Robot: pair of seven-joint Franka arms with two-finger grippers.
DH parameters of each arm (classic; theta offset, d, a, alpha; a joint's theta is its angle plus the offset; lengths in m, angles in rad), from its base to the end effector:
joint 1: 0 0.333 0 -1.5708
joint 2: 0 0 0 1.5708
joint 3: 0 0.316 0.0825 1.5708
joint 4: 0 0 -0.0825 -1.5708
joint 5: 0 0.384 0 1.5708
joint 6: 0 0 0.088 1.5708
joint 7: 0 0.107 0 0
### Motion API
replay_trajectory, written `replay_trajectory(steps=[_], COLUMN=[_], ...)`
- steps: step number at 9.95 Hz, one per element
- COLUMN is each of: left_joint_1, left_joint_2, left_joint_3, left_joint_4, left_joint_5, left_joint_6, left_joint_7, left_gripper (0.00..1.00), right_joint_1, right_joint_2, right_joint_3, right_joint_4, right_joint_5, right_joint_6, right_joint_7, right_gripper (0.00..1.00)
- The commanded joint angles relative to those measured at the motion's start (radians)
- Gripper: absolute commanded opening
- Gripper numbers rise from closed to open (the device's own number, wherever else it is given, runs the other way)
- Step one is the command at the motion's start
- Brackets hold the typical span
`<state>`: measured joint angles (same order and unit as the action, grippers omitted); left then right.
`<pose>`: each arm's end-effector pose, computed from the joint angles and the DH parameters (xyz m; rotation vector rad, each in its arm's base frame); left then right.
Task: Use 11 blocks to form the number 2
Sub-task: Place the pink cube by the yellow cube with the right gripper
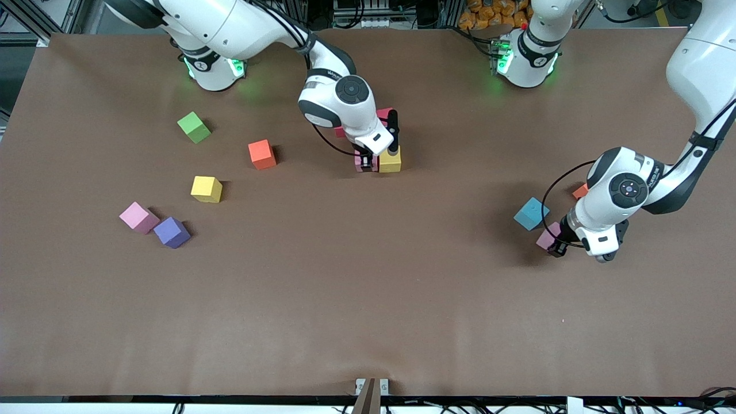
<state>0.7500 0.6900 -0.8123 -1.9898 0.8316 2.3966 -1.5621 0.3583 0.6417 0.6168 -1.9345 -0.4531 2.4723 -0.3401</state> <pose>0.6026 -0.0195 0.2058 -2.7517 -1.4830 -0.1276 0.3625 0.5080 0.2077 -2.1677 -2.1593 -0.0499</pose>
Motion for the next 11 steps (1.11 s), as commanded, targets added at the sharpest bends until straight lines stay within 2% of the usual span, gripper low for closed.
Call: replay_trajectory(steps=[1, 4, 9, 11], left_joint_1=[0.009, 0.009, 0.008, 0.008], left_joint_2=[-0.058, -0.07, -0.07, -0.07], left_joint_3=[-0.014, -0.063, -0.079, -0.087], left_joint_4=[-0.017, 0.011, 0.031, 0.029], left_joint_5=[-0.015, -0.046, -0.081, -0.1], left_joint_6=[-0.005, -0.109, -0.123, -0.125], left_joint_7=[-0.016, -0.018, -0.019, -0.021], left_gripper=[0.0, 0.0, 0.0, 0.0], right_joint_1=[0.007, 0.024, 0.025, 0.027], right_joint_2=[0.012, 0.013, 0.015, 0.016], right_joint_3=[-0.005, -0.022, -0.029, -0.035], right_joint_4=[0.0, 0.0, 0.002, 0.002], right_joint_5=[-0.036, -0.039, -0.038, -0.03], right_joint_6=[0.025, 0.027, 0.031, 0.043], right_joint_7=[0.029, 0.029, 0.029, 0.029], right_gripper=[0.36, 0.36, 0.39, 0.5])
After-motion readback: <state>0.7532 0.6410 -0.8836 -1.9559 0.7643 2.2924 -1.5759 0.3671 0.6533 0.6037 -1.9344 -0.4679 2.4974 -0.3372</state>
